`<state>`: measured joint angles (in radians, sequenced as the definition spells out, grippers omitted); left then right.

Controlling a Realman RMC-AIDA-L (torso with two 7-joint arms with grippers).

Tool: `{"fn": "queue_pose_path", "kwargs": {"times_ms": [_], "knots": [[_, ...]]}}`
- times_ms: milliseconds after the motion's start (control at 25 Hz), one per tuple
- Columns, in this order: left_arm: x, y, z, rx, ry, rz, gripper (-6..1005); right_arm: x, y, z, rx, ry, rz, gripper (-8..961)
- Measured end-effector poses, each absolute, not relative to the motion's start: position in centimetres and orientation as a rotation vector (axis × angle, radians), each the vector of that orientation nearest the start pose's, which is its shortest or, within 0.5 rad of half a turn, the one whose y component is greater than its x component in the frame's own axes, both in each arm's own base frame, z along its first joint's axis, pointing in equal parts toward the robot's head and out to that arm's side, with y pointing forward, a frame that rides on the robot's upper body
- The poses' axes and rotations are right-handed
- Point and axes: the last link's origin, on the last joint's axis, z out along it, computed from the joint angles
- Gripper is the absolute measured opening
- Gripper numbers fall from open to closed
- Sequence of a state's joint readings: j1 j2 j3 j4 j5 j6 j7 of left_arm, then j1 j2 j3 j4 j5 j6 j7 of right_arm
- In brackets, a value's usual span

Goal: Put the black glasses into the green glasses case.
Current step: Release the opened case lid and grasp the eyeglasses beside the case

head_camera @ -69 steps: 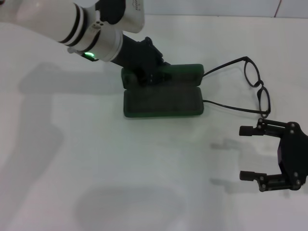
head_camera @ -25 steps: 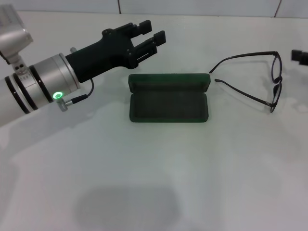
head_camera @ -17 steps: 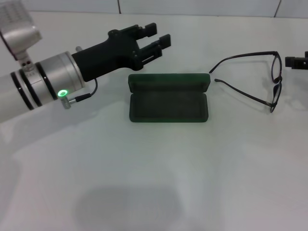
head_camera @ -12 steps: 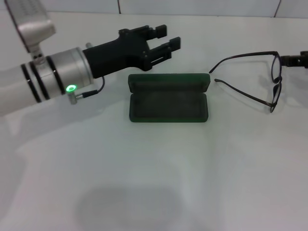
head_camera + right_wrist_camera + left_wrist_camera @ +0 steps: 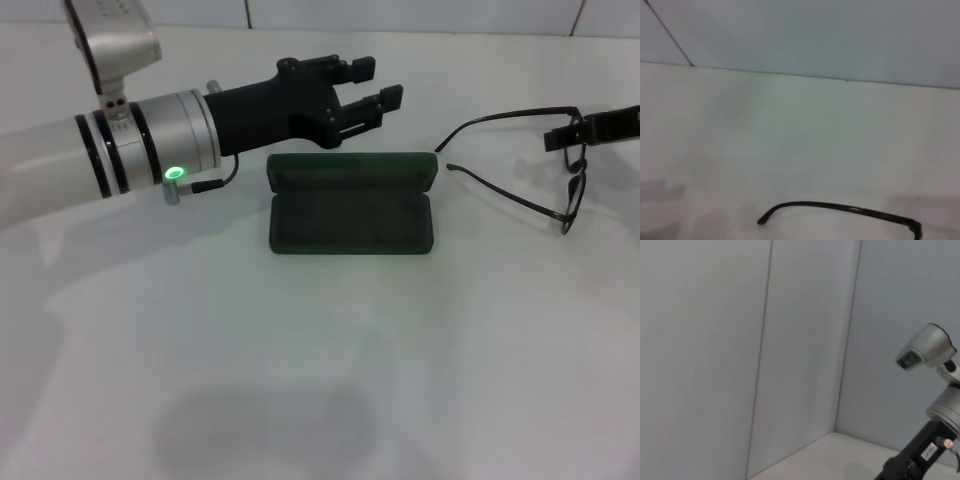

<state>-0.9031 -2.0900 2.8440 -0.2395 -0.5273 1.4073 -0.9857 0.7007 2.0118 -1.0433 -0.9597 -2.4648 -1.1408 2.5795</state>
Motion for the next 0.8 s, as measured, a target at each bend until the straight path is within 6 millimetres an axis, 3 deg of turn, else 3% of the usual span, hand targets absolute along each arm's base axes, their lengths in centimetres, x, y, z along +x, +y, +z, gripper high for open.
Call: {"fn": "queue_pose_path", "kwargs": {"times_ms": [680, 800], "knots": [[-20.3, 38.9, -4.4, -2.494, -0.412, -0.930, 515, 23.7, 43.1, 1.7, -2.190, 1.278, 0.004, 663], [-20.4, 39.0, -4.3, -2.485, -0.414, -0.925, 515, 23.9, 43.2, 1.3, -2.188, 1.285, -0.002, 622]]}}
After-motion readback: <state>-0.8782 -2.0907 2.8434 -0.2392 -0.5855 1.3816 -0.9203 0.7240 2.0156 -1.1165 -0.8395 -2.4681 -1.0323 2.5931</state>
